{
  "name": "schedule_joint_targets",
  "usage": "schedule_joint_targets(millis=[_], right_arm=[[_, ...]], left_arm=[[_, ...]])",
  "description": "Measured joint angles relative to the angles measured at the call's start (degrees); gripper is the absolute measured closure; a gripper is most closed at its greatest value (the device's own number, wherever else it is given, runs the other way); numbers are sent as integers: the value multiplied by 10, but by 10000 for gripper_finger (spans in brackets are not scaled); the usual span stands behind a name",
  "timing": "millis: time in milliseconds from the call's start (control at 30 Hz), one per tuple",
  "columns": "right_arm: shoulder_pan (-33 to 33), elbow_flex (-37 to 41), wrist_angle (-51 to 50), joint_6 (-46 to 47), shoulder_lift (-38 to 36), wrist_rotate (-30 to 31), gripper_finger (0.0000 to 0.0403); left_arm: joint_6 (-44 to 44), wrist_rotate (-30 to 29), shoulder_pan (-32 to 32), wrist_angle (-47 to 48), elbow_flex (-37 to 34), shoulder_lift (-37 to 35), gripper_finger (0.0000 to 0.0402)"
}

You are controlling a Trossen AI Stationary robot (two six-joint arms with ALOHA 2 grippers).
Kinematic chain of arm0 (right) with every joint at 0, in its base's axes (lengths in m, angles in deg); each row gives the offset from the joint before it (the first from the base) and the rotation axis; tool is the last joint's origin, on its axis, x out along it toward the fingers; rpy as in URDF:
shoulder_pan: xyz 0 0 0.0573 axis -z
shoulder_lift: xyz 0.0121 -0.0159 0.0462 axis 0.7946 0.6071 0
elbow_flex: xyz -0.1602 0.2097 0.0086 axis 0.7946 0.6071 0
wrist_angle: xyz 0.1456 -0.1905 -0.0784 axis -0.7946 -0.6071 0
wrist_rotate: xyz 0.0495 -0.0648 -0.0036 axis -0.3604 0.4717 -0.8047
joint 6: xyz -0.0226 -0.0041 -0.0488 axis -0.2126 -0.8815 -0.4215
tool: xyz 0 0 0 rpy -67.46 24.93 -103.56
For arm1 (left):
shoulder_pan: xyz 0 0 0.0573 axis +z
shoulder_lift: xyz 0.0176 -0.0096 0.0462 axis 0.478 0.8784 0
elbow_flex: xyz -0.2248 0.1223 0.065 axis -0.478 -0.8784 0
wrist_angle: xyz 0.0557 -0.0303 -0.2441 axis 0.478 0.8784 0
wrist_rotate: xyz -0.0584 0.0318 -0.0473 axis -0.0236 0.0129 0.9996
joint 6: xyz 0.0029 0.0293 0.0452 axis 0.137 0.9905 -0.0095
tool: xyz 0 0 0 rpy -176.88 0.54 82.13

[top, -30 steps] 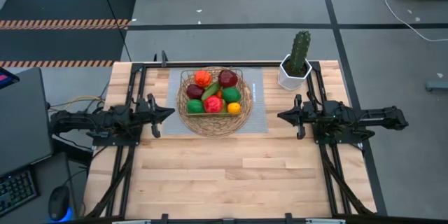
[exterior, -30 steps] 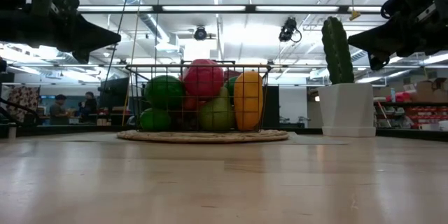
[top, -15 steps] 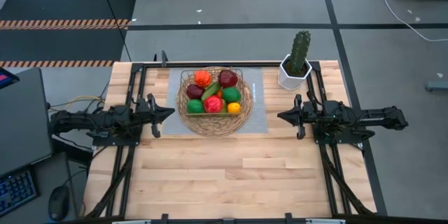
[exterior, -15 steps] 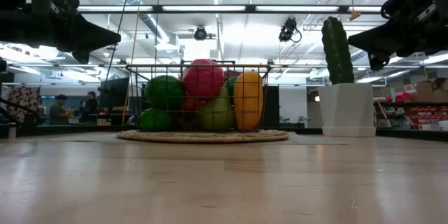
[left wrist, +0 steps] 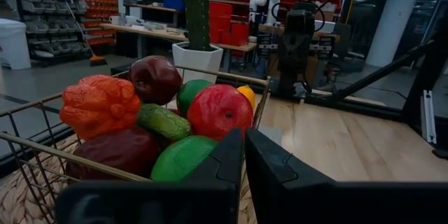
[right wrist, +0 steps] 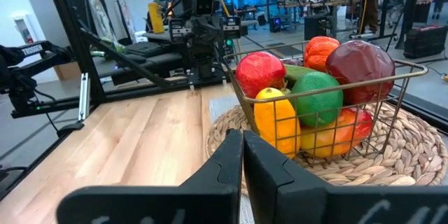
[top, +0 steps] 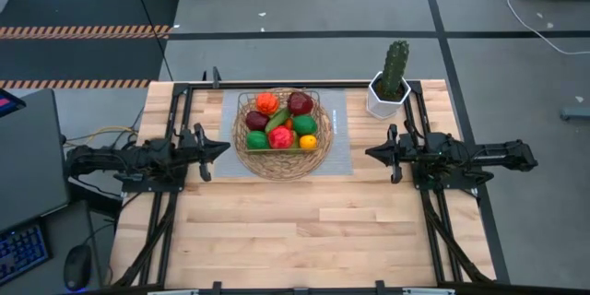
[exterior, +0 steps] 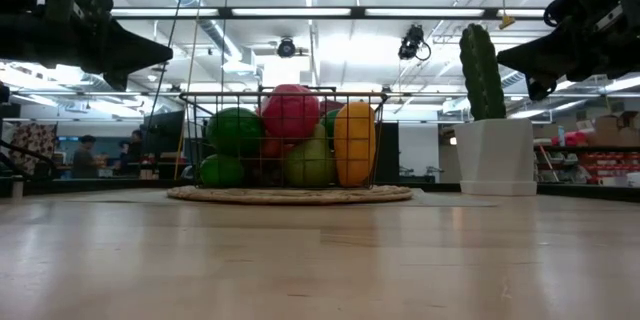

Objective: Build produce basket
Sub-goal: Return to Home Position

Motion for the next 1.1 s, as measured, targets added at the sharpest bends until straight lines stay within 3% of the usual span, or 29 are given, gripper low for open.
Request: schedule_joint_targets(millis=[1100], right_arm=[[0, 0, 0, 0, 0, 0, 384]], left_arm=[[0, 0, 0, 0, 0, 0, 370]])
